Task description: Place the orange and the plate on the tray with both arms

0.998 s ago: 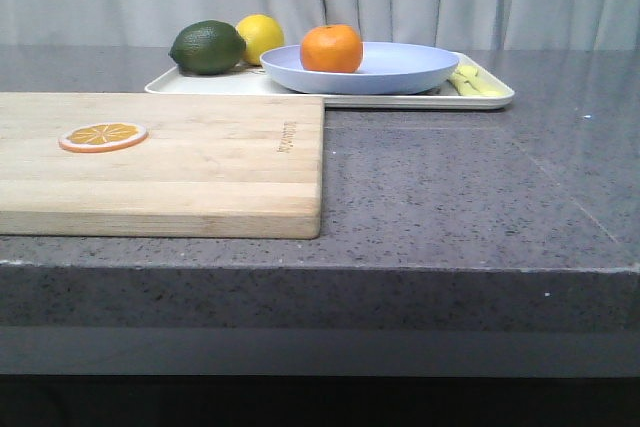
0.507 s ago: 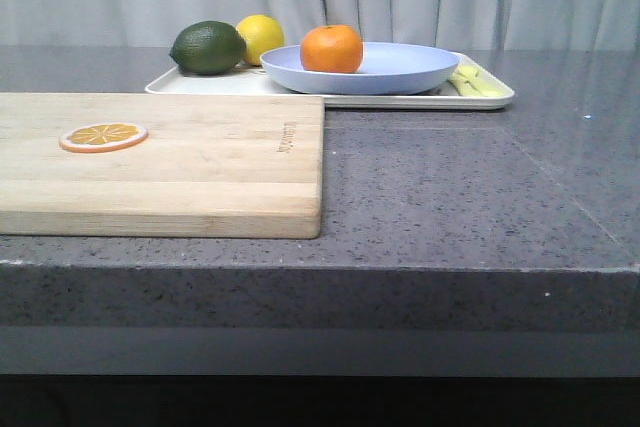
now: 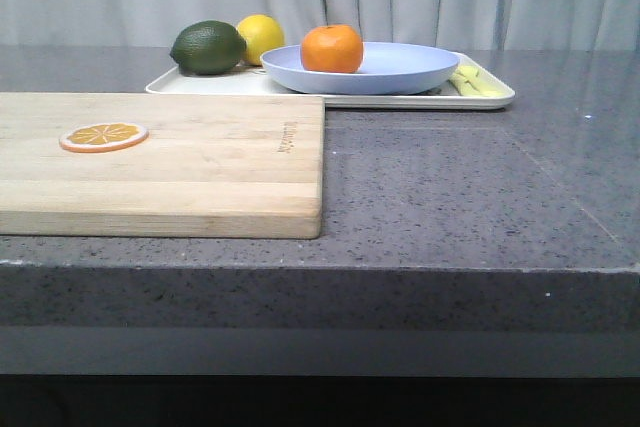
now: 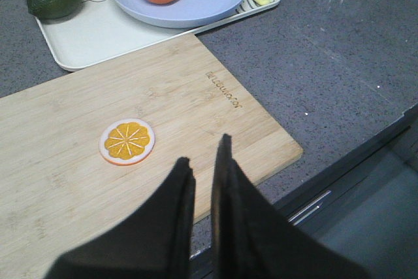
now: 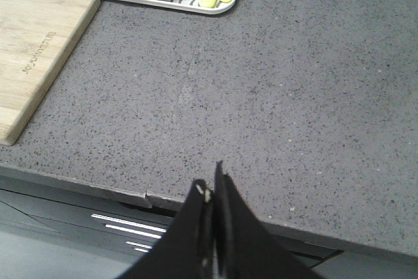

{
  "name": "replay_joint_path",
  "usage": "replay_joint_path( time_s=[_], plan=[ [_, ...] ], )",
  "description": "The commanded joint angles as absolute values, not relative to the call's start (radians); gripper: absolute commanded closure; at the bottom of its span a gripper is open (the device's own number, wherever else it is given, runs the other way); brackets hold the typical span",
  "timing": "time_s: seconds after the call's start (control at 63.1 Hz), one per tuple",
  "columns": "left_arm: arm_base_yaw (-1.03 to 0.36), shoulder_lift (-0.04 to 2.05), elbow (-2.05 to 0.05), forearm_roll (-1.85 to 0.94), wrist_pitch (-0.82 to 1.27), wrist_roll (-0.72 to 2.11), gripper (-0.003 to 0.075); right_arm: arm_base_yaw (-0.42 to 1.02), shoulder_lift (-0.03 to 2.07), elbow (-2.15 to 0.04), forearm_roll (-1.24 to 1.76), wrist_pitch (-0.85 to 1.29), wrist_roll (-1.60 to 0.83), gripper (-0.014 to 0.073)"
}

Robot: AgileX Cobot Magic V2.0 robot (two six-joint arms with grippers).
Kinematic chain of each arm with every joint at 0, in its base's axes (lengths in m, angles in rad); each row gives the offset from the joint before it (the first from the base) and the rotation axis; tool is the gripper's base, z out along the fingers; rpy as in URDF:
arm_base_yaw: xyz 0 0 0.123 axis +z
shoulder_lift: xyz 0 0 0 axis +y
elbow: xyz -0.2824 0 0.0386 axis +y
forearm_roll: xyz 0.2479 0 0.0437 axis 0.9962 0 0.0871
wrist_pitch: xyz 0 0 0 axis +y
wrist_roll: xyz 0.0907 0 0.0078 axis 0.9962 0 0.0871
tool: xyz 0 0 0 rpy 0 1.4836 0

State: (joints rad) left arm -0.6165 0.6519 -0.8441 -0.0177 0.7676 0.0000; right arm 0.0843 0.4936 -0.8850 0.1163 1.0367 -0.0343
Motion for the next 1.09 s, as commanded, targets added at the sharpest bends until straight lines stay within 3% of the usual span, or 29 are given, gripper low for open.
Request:
replay_joint_path(
  time_s=[0.0,0.523,0.666,1.078],
  plan=[
    [-0.616,0.655,-0.869,-0.027,0.689,0.0,0.074,0.079,0.5,-0.908,0.111,0.975,-0.036,0.0661],
    [-0.621,0.634,-0.85,-0.025,0.679,0.0,0.074,0.079,0.5,-0.908,0.111,0.976,-0.036,0.0661],
    [-0.547,0.552,-0.784,0.044,0.653,0.0,0.074,0.079,0.5,-0.908,0.111,0.976,-0.036,0.0661],
    [-0.173,0.133,-0.199,-0.038,0.055,0.056,0.074,0.079,0.5,-0.908,0.111,0.976,-0.036,0.0661]
  ],
)
